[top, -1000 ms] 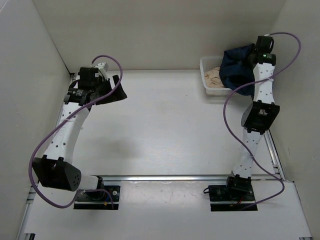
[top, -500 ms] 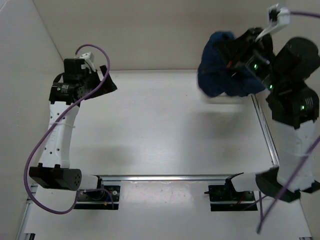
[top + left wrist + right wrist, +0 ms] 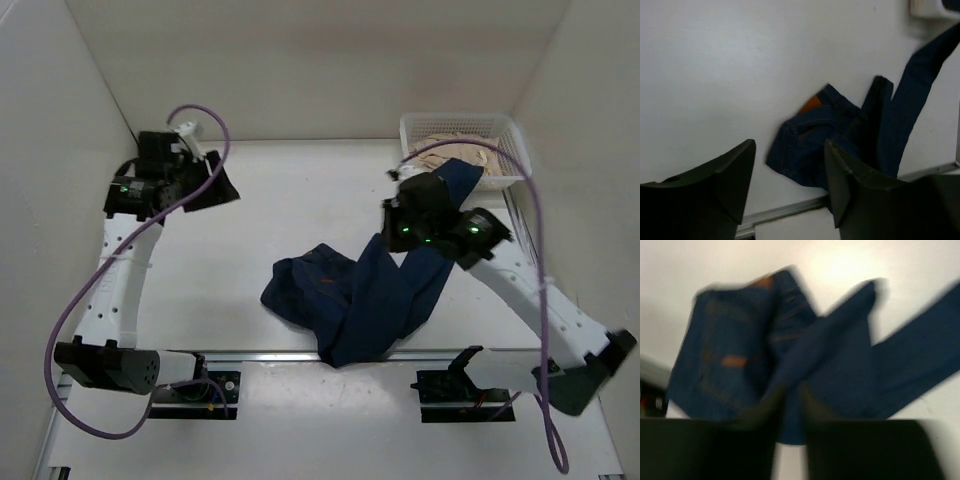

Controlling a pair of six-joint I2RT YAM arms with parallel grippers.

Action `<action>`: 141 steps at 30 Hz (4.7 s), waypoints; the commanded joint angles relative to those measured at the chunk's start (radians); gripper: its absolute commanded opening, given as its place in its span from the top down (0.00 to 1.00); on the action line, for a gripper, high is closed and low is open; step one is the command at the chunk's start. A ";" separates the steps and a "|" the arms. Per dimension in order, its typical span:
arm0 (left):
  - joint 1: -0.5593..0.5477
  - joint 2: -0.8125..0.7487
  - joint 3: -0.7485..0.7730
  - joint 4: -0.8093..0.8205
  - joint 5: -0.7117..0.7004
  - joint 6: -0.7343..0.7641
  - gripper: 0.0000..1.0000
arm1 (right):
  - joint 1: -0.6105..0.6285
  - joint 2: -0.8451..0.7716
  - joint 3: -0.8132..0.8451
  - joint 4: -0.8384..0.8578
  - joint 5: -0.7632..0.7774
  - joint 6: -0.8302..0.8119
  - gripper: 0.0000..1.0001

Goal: Fold and stack the trousers
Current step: Move the trousers to the center of the board, then flatten the trousers out

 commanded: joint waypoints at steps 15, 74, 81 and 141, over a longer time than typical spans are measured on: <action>-0.516 0.196 -0.511 0.254 0.018 -0.274 0.11 | -0.167 -0.054 -0.464 0.184 -0.435 0.174 0.00; -0.034 -0.096 0.181 -0.085 -0.184 -0.237 0.90 | -0.237 1.032 0.487 0.286 -0.411 0.136 0.06; -0.016 -0.105 0.228 -0.119 -0.215 -0.228 0.90 | -0.207 1.063 0.531 0.301 -0.414 0.159 0.78; 0.157 0.297 -0.428 0.204 -0.008 -0.317 0.90 | -0.604 -0.143 -0.873 0.373 -0.297 0.568 0.22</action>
